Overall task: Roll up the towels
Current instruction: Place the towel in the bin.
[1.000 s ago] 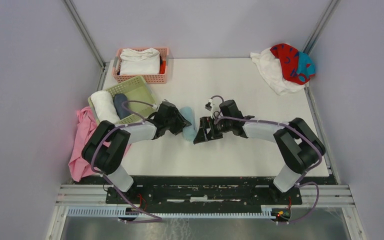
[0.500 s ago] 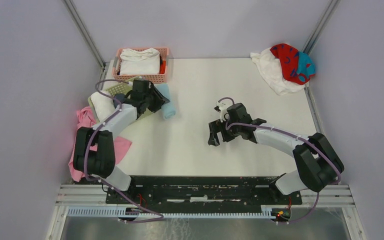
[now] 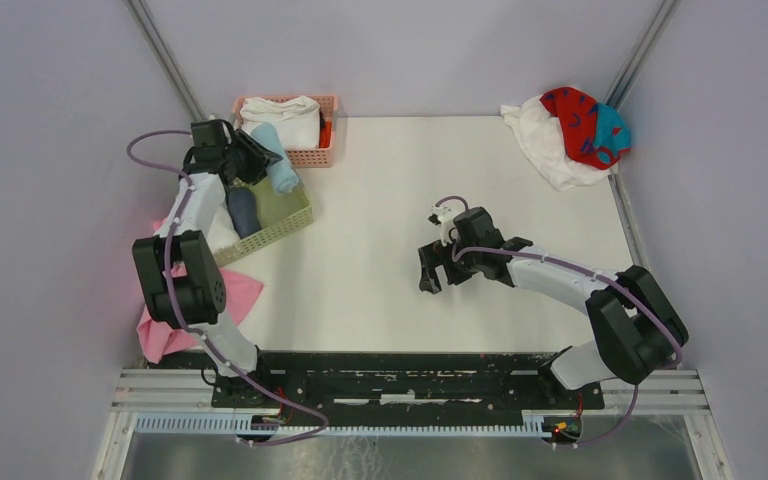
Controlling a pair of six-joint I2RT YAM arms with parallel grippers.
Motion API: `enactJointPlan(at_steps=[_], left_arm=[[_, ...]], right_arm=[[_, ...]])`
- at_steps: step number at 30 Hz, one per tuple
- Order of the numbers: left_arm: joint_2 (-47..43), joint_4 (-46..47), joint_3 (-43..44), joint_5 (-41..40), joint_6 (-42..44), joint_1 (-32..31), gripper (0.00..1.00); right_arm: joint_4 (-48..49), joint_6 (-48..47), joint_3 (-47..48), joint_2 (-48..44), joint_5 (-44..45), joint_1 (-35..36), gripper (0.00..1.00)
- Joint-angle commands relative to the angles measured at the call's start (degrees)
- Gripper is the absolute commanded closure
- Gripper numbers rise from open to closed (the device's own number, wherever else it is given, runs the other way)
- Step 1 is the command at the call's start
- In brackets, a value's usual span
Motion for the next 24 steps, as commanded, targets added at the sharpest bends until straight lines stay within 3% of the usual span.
enactJointPlan(at_steps=[1,6,24], left_arm=[[5.1,-2.0,1.1,4.9,3.0,2.4,0.69],[9.7,-6.4,0.9,2.5,3.9,3.0,0.7],[18.2,-26.1,8.7,-28.1,11.7,1.0,0.65]], right_arm=[[0.9,-1.2,0.0,-1.6,0.8,-0.2,0.0],[0.7,-1.3,0.0,-1.7,0.9,-0.2,0.0],[0.5,-1.3,0.1,-1.7,1.9,-0.2,0.0]])
